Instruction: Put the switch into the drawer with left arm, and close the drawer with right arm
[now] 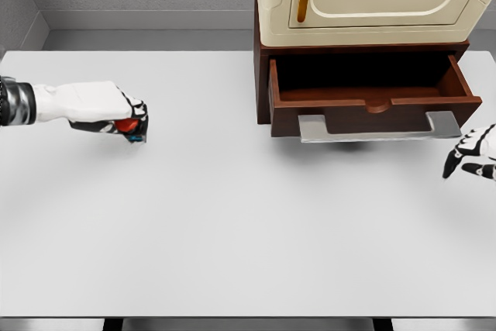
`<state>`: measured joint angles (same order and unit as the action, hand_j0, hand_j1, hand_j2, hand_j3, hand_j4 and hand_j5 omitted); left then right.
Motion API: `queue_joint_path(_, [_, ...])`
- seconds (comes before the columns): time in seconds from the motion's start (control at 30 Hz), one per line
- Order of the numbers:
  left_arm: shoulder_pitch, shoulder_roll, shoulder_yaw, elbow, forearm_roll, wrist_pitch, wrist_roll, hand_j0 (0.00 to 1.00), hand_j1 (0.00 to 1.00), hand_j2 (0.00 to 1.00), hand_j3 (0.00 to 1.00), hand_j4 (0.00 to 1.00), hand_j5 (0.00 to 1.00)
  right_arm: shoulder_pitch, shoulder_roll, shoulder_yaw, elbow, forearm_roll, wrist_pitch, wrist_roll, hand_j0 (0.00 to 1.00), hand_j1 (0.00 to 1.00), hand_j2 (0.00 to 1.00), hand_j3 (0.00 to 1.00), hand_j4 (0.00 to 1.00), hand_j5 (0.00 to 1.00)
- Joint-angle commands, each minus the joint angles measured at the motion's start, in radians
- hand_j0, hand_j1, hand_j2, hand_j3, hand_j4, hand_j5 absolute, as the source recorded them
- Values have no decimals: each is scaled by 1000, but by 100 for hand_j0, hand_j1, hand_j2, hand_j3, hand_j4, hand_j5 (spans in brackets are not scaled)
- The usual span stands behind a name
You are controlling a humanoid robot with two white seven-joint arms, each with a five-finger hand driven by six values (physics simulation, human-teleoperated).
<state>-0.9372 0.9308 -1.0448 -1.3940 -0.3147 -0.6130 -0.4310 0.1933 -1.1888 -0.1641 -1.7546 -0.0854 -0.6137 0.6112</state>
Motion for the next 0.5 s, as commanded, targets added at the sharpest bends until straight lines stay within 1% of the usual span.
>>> queue_joint_path(0.0, [-3,-4,2,-36,16,2,3,35,35,35,35,35,35,0,-2,-26,0,-27,3,0,47,47,47,47,47,47])
queue_joint_path(0.13, [-28,-53,3,-37,35,2,5,35,35,35,35,35,35,17,-5,-20,-2,-25,3,0,47,47,47,47,47,47])
queue_joint_path(0.23, [-49,-63,3,-37,81,2,5,35,35,35,35,35,35,17,-5,-18,-2,-25,3,0,47,47,47,47,47,47])
queue_joint_path(0.33, [-49,-67,5,-60,109,2,6,35,35,35,35,35,35,18,-5,-17,-3,-25,3,0,47,47,47,47,47,47])
queue_joint_path(0.4, [-52,-79,5,-60,120,2,6,35,35,35,35,35,35,25,-6,-17,-2,-25,3,0,47,47,47,47,47,47])
queue_joint_path(0.47, [-60,-83,5,-59,151,2,8,35,35,35,35,35,35,25,-6,-17,-2,-25,3,0,46,46,46,46,46,46])
